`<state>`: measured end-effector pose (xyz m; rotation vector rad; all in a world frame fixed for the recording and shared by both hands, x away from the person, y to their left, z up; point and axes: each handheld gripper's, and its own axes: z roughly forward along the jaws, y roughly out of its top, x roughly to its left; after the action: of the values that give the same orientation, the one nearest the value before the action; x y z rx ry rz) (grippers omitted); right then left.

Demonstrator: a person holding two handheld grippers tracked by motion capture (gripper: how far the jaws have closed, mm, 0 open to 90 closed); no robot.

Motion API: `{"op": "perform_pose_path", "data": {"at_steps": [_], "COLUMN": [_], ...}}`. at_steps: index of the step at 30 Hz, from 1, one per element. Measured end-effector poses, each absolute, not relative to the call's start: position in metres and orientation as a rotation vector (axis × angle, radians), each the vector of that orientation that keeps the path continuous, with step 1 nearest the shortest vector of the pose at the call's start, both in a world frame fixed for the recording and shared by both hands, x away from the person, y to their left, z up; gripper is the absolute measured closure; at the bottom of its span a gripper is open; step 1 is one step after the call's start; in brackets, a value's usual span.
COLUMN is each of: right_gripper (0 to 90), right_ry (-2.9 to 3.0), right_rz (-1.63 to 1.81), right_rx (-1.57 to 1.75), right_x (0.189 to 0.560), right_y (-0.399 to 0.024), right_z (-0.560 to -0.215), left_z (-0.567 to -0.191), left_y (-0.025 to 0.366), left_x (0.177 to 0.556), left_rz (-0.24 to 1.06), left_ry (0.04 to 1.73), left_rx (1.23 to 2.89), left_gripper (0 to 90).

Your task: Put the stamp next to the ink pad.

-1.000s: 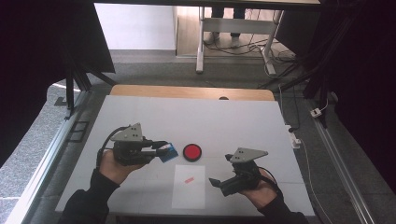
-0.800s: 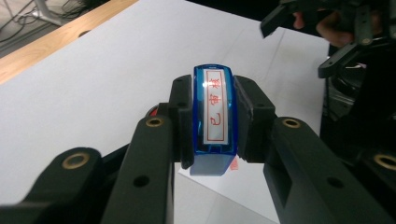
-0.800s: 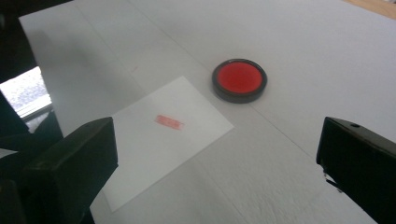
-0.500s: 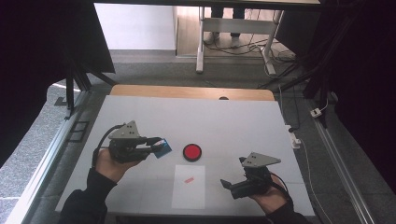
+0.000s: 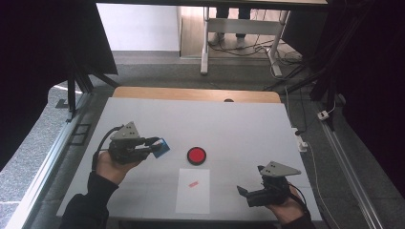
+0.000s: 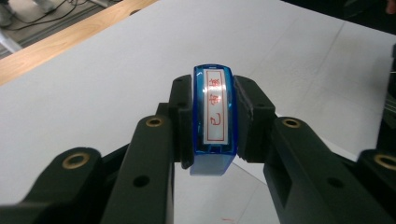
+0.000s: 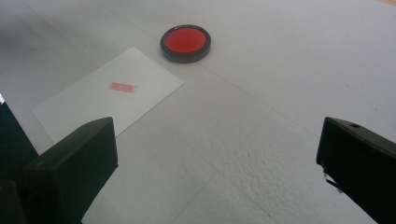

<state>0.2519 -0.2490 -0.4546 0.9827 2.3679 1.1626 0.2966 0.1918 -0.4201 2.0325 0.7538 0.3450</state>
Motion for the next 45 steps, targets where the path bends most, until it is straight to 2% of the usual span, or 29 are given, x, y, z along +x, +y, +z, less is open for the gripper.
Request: {"op": "perform_pose_path", "data": {"at_steps": [31, 45], "right_gripper": [0.0, 0.0], "right_ry": [2.308, 2.321], "right_rz": [1.124, 1.121], "right_rx": [1.066, 1.045], "right_x": [0.241, 0.241], "right_y": [-0.272, -0.270], "right_z": [-0.458, -0.459], "left_z": [-0.475, -0.499], "left_y": [0.207, 0.200], "left_x": [0.326, 0.333], "left_rz": [0.338, 0.334], "left_ry": [0.997, 1.017], "left_rx": [2.046, 2.168], "left_gripper": [70.7, 70.4]}}
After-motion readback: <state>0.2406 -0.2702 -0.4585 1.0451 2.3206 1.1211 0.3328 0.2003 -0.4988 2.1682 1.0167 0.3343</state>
